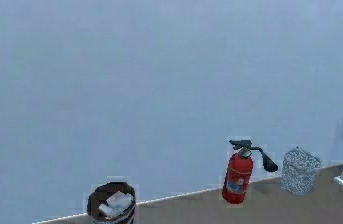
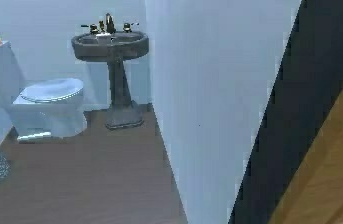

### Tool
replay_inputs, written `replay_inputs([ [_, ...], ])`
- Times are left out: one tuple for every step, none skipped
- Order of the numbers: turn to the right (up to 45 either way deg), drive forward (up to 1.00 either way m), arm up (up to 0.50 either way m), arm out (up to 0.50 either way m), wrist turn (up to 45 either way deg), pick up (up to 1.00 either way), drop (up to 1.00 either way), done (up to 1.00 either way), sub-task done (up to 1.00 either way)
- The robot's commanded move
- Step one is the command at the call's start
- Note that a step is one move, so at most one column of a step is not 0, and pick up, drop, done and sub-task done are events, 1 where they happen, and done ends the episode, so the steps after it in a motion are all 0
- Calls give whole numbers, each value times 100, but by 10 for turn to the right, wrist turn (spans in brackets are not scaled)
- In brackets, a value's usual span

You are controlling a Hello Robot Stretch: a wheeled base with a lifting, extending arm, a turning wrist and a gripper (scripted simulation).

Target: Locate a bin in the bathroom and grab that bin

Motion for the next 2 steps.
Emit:
replay_inputs([
  [450, 0, 0, 0, 0, 0, 0, 0, 0],
  [150, 0, 0, 0, 0, 0, 0, 0, 0],
])
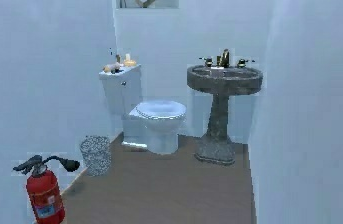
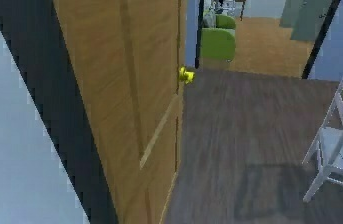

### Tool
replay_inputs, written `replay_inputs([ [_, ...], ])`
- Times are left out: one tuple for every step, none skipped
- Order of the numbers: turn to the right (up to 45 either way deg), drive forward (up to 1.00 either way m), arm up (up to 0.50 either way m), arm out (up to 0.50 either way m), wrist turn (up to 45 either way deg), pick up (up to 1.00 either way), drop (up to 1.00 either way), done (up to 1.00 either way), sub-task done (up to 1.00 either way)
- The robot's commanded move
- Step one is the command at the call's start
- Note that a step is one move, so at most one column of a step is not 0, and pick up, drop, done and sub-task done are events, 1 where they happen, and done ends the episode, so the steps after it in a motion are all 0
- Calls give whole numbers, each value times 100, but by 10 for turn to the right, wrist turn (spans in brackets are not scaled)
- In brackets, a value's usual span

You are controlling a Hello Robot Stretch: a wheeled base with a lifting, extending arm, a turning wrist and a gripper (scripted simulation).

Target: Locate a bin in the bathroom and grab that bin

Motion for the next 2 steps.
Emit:
replay_inputs([
  [0, 100, 0, 0, 0, 0, 0, 0, 0],
  [-450, 0, 0, 0, 0, 0, 0, 0, 0],
])
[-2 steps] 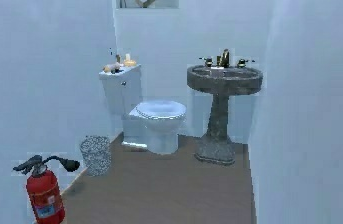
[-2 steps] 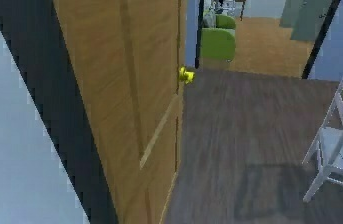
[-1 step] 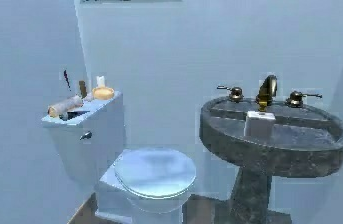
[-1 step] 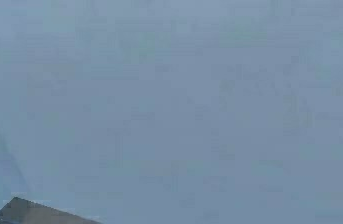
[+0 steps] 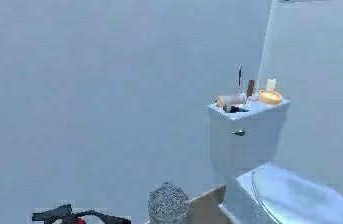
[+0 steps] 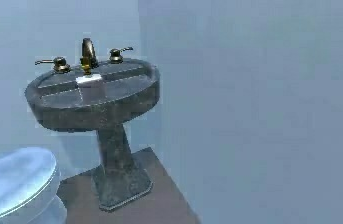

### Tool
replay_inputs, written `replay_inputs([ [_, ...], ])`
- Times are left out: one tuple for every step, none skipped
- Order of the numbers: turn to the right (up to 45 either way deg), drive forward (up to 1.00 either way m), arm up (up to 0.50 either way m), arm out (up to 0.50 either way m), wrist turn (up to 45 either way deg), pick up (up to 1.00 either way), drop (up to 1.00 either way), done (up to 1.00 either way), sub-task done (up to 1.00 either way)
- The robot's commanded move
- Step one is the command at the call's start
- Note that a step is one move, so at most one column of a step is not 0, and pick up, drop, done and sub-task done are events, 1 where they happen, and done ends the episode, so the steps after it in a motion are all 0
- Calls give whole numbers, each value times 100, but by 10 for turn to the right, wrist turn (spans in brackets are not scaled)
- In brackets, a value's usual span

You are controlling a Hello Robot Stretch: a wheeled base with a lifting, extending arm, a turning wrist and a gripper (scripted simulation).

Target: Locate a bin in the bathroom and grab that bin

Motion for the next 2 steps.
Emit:
replay_inputs([
  [-450, 0, 0, 0, 0, 0, 0, 0, 0],
  [-420, 0, 0, 0, 0, 0, 0, 0, 0],
])
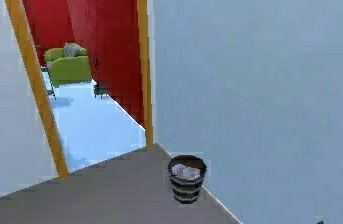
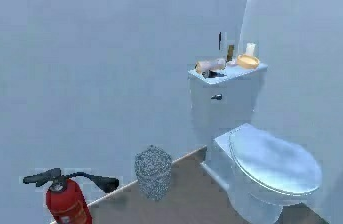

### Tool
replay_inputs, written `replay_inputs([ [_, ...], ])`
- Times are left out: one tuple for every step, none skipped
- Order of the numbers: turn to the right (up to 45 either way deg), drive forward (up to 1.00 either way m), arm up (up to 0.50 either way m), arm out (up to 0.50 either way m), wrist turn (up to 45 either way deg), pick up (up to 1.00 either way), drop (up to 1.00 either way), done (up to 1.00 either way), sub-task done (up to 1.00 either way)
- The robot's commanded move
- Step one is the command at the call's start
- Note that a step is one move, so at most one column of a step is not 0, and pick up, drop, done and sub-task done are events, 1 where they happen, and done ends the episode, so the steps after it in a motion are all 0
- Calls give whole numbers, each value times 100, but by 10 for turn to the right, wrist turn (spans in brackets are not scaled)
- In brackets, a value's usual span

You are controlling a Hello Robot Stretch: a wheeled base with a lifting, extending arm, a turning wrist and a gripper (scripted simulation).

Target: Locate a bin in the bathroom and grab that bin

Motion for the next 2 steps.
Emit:
replay_inputs([
  [450, 0, 0, 0, 0, 0, 0, 0, 0],
  [210, 0, 0, 0, 0, 0, 0, 0, 0],
])
